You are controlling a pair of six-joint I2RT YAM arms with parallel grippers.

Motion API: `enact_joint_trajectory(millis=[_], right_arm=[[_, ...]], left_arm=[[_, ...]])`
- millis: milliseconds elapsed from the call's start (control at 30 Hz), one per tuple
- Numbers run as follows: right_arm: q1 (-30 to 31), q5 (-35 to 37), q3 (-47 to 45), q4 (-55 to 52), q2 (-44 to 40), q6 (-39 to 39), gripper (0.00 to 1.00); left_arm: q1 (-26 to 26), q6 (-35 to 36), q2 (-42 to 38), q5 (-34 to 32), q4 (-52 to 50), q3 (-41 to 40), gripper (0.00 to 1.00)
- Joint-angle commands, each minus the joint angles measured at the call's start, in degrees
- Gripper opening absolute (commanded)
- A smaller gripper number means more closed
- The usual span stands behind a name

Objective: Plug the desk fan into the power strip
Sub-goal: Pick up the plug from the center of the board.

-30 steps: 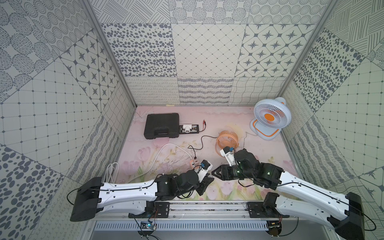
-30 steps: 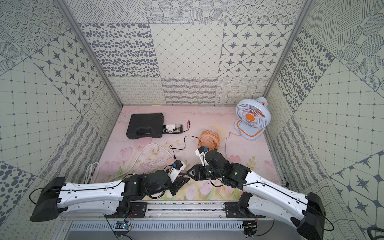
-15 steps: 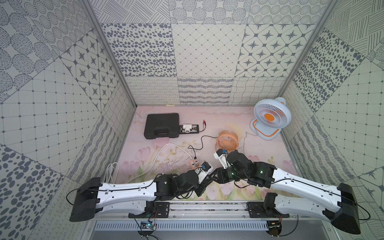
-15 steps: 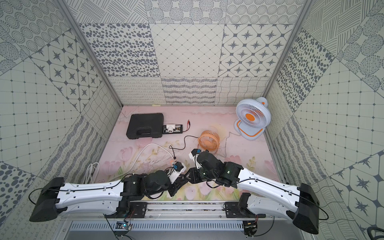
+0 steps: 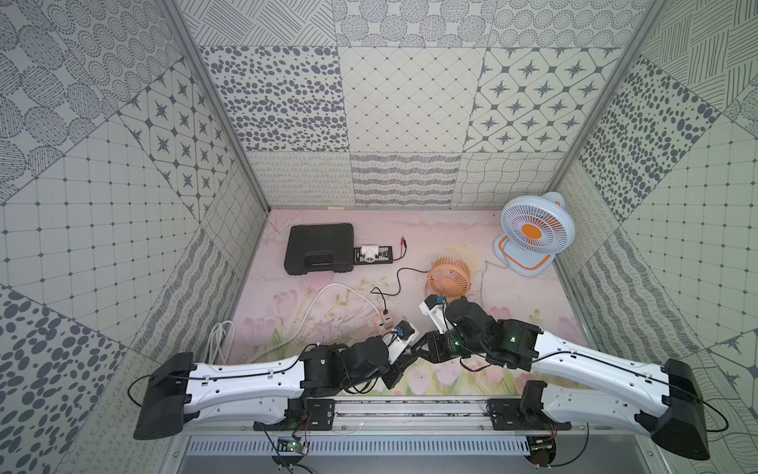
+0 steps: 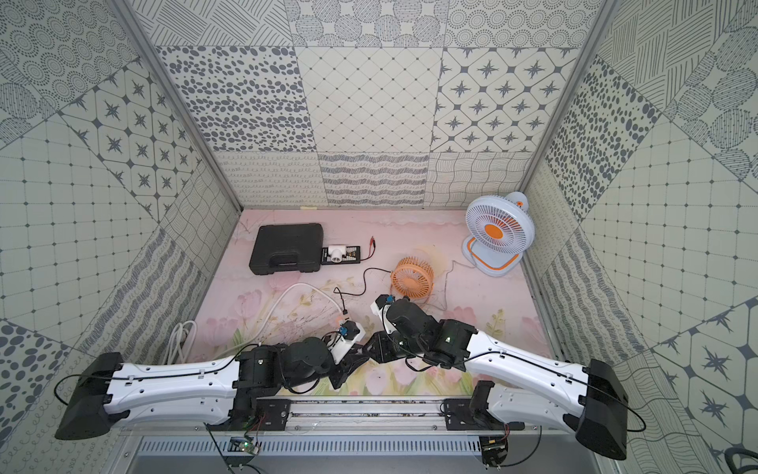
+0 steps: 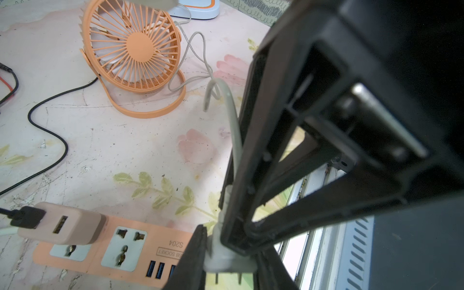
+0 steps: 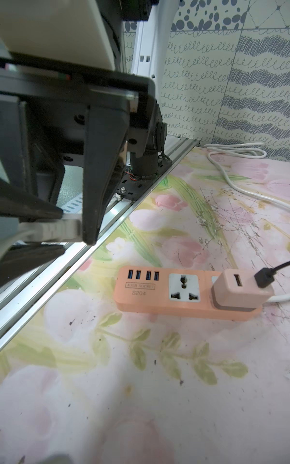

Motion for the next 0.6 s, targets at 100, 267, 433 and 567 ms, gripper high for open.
enact_joint_trajectory(millis=[100,267,433,567], right_arm=[[0.5,-0.6,-1.5,0.8,3.1,0.8,0.21],[0.5,-0.7,-1.5,1.3,4.1,0.9,0.08],[0.5,0.4,-1.7,1.4,3.9,0.8,0.0],[0.6,2.6,-1.9,1.8,2.2,0.1,0.0]], left_arm=[[0.1,2.0,-0.5,-1.0,5.4,0.0,0.0],[0.1,2.6,-0.3,-1.0,5.8,0.1,0.0],[0.1,1.5,-0.8,-3.8,5.7,0.2,0.2],[0.8,-2.4,-2.4,-7.7,4.4,-0.2,0.57]])
